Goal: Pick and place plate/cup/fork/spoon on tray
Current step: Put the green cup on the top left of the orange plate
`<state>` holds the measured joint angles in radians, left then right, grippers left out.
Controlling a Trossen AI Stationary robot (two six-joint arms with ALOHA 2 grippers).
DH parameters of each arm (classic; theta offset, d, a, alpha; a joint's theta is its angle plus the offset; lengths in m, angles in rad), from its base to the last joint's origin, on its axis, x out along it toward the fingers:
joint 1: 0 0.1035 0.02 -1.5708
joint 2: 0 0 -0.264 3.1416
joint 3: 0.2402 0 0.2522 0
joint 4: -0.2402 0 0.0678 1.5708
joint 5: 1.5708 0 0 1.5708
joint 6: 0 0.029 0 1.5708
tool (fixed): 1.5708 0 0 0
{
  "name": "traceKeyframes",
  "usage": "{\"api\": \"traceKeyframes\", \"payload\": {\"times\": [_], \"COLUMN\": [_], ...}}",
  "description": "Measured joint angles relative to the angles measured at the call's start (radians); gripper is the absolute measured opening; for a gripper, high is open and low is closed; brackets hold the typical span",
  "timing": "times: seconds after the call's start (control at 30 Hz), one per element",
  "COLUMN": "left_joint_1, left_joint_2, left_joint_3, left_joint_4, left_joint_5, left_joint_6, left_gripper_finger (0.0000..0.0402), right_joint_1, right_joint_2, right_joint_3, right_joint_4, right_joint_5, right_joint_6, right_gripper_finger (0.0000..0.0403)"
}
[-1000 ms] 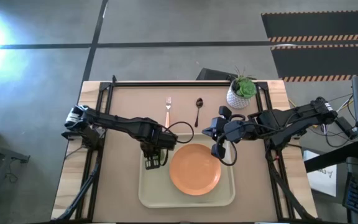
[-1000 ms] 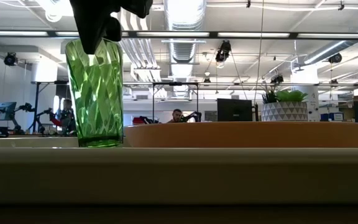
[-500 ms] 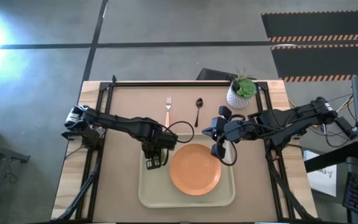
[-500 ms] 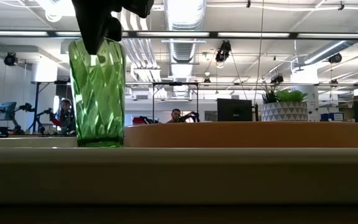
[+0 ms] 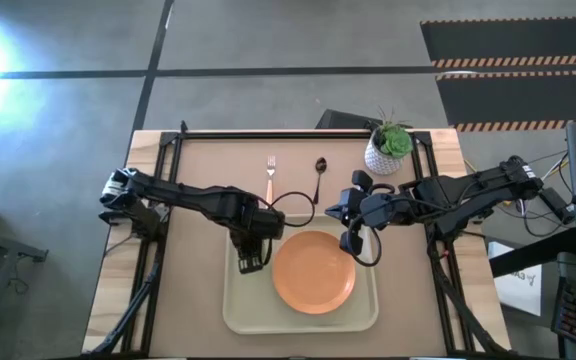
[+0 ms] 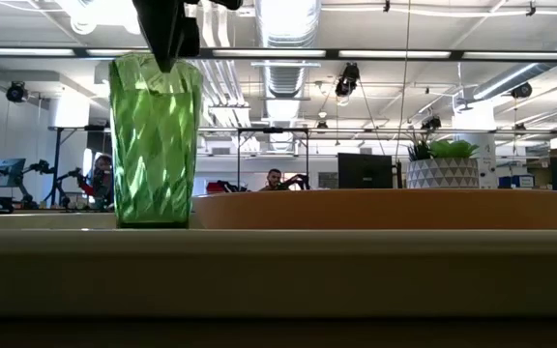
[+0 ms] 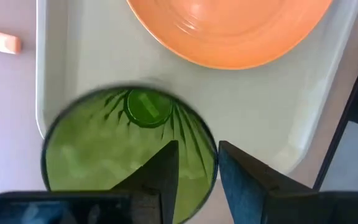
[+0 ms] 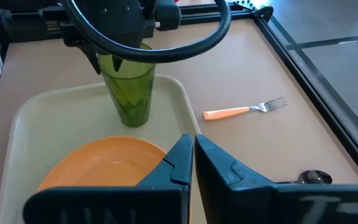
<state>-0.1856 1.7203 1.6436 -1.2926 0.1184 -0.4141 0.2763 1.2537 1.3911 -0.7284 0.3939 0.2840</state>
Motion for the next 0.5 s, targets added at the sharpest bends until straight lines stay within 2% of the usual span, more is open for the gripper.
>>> {"api": "traceKeyframes", "payload": {"times": [0.5], "left_joint_1": [0.000], "left_joint_2": [-0.002], "left_joint_3": [0.000], "left_joint_4": [0.004], "left_joint_5": [0.008], "left_joint_6": [0.000], "left_gripper_finger": [0.0096], "right_joint_1": [0.000], "right_joint_2": [0.000], "right_joint_3": [0.000], "right_joint_4": [0.000], "right_joint_5": [0.000], "right_joint_6": [0.003], "right_gripper_finger": [0.0009]}}
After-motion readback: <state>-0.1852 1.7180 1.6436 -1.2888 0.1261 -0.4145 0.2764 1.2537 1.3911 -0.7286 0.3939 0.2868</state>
